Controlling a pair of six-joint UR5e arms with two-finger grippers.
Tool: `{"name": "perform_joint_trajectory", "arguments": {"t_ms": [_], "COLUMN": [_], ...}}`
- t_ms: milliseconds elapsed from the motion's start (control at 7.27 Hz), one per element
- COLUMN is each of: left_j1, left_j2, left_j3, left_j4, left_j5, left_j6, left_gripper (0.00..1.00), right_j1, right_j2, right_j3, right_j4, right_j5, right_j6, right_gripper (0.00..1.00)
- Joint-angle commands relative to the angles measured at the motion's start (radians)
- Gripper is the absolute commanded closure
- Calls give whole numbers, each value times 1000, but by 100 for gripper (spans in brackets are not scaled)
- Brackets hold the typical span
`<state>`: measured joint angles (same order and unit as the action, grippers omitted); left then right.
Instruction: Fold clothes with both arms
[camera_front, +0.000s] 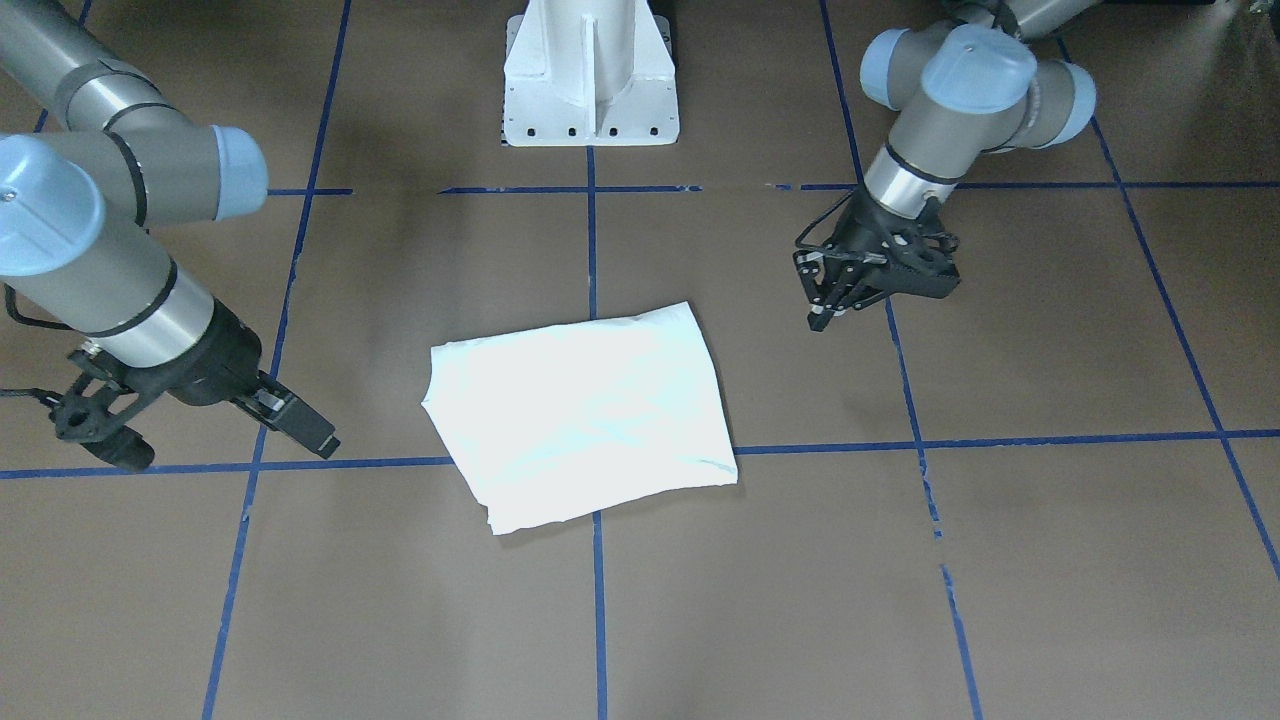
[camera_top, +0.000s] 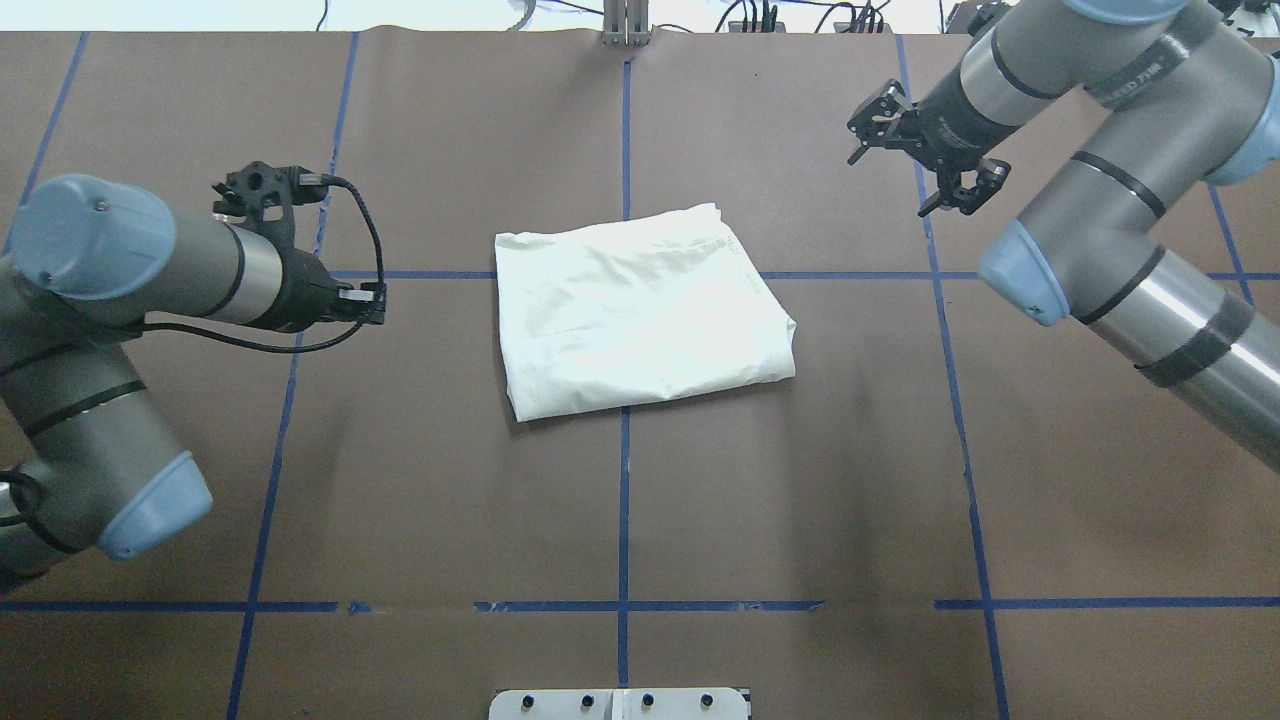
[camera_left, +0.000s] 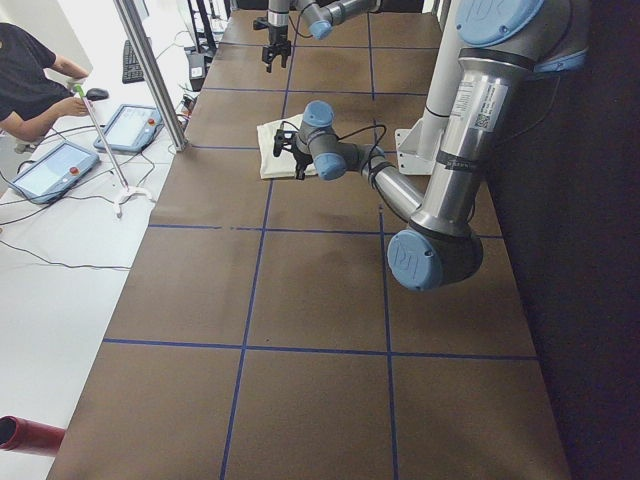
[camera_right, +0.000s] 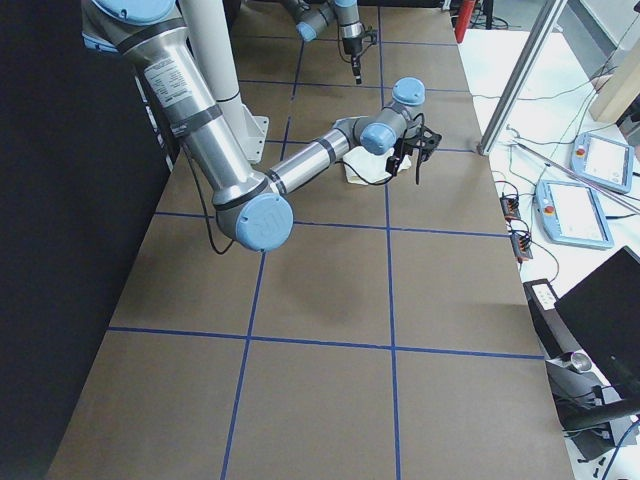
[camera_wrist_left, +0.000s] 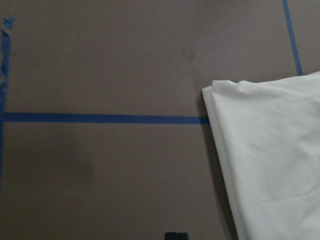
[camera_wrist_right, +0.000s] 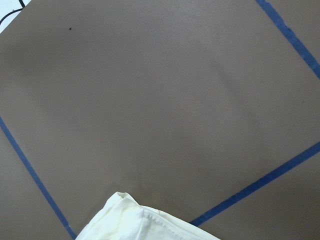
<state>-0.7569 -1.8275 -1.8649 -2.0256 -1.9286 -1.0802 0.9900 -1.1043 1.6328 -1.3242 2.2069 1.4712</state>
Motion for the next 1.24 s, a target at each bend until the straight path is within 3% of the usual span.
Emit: {"name": "perform_joint_trajectory", "arguments": {"t_ms": [0,275,551,826,963,1101], "left_j1": [-231,-523,-689,-810,-821,-835], "left_j2": [132,191,154,76,64,66], "left_j3": [-23,56,215,344,343,301], "left_j4": [10,59,184,345,469,549], "left_j5": [-134,-270,-302,-334,-370,-401], "left_j6": [333,714,1008,1113,1149,1154], "left_gripper": [100,100,97,59,13,0], "right_j1": [100,296,450,506,506,504], "right_j2": [-220,-392,-437,-437,-443,-469], "right_j3": [122,153,154,145,145,147], "right_j4": [-3,-29,-161,-333,-361,-362], "right_j5": [7,94,100,96,87,97], "right_j6": [-281,-672,-1019,-1297,-1315,-1315], "right_gripper": [0,0,0,0,0,0]}}
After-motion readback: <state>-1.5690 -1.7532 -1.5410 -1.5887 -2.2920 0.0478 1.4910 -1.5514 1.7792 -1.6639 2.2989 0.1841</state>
